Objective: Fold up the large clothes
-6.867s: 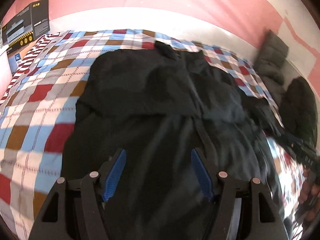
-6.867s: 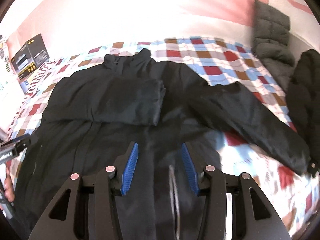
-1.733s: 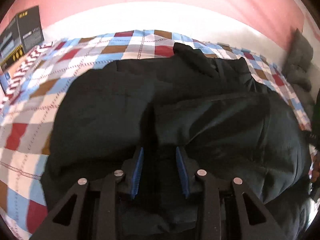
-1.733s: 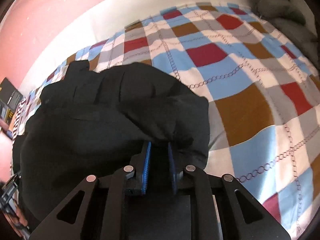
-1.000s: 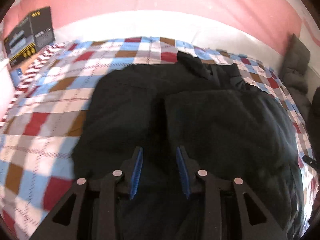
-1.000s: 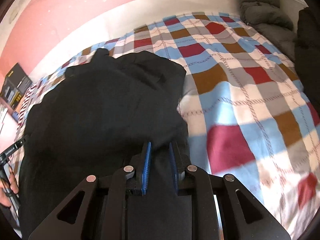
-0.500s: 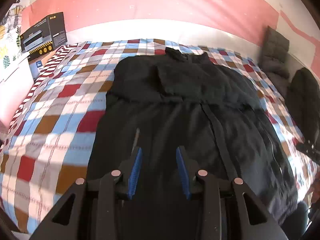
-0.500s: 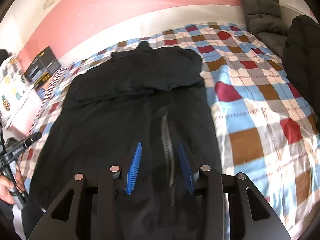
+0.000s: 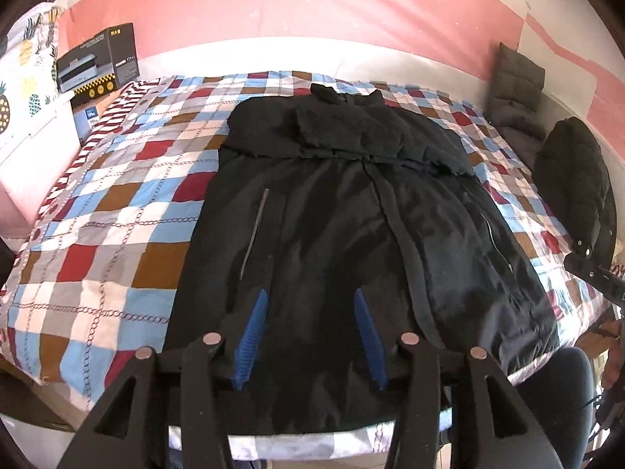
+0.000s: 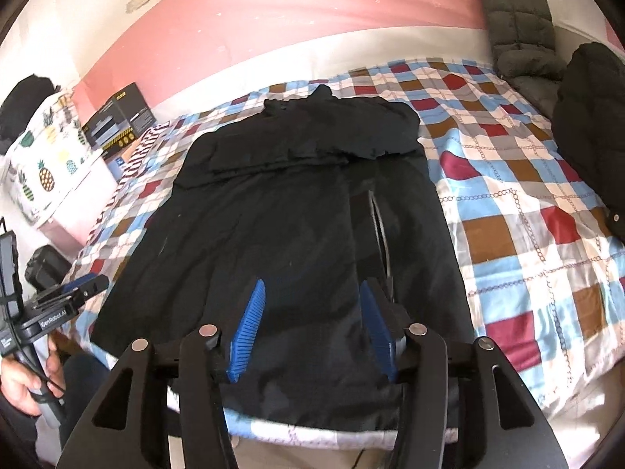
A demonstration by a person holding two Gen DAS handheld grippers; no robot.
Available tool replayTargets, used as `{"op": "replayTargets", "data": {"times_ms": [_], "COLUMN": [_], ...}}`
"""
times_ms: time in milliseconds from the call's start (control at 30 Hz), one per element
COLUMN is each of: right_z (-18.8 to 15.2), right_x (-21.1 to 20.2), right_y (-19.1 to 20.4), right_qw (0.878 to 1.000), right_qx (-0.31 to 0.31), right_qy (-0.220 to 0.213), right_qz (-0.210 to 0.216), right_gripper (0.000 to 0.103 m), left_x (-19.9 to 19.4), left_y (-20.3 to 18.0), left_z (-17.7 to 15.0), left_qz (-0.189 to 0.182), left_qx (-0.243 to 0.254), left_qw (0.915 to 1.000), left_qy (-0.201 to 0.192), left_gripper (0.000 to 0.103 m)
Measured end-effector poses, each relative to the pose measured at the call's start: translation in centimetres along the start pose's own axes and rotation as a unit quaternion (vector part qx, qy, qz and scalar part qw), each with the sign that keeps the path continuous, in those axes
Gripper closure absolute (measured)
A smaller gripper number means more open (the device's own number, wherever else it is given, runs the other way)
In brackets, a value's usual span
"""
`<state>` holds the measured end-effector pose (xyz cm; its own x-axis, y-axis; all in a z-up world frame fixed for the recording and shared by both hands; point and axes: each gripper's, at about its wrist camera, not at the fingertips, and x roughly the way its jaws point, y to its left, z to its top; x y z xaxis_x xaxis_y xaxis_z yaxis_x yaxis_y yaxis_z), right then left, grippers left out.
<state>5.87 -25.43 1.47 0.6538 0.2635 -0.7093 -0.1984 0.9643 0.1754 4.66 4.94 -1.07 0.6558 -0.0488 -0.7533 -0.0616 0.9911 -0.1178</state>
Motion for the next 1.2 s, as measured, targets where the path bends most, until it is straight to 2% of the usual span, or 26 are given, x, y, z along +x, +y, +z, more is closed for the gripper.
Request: {"op": "replayTargets", "data": {"times_ms": [267, 567, 733, 967, 1200], "right_z": [-2.0, -3.9, -4.7, -5.1, -4.8], "right_x": [-1.4, -1.5, -0.7, 0.1, 1.4], "right_y": [1.3, 0.6, -1.3, -4.5, -8.0], "right_qw": [1.000, 1.000, 0.999, 0.997, 0.994], "right_qx": [-0.009, -0.005, 0.016, 0.052, 0.084], "right_qy": [0.001, 0.009, 0.027, 0.042, 0.051], "right_qz": [0.004, -0.011, -0.015, -0.025, -0.043], "right_gripper": [0.047, 0.046, 0.039, 0.038, 0.038], "left_x": [-1.9, -1.8, -0.9, 0.6, 2.9], "left_y": [-0.5, 0.2, 1.7, 4.4, 7.5], "left_z": [-1.6, -3.5, -4.2, -4.4, -4.1], "left_qz": [0.005, 0.023, 0.039, 0.059, 0.062], "left_qx": [0.006, 0.009, -0.005, -0.028, -0.062], "left_qw": [1.0000, 0.9996, 0.9989, 0.9971, 0.9946], "left_qy": [-0.005, 0.012, 0.027, 0.039, 0.056], "left_gripper": [0.050, 0.049, 0.049, 0.048, 0.044]}}
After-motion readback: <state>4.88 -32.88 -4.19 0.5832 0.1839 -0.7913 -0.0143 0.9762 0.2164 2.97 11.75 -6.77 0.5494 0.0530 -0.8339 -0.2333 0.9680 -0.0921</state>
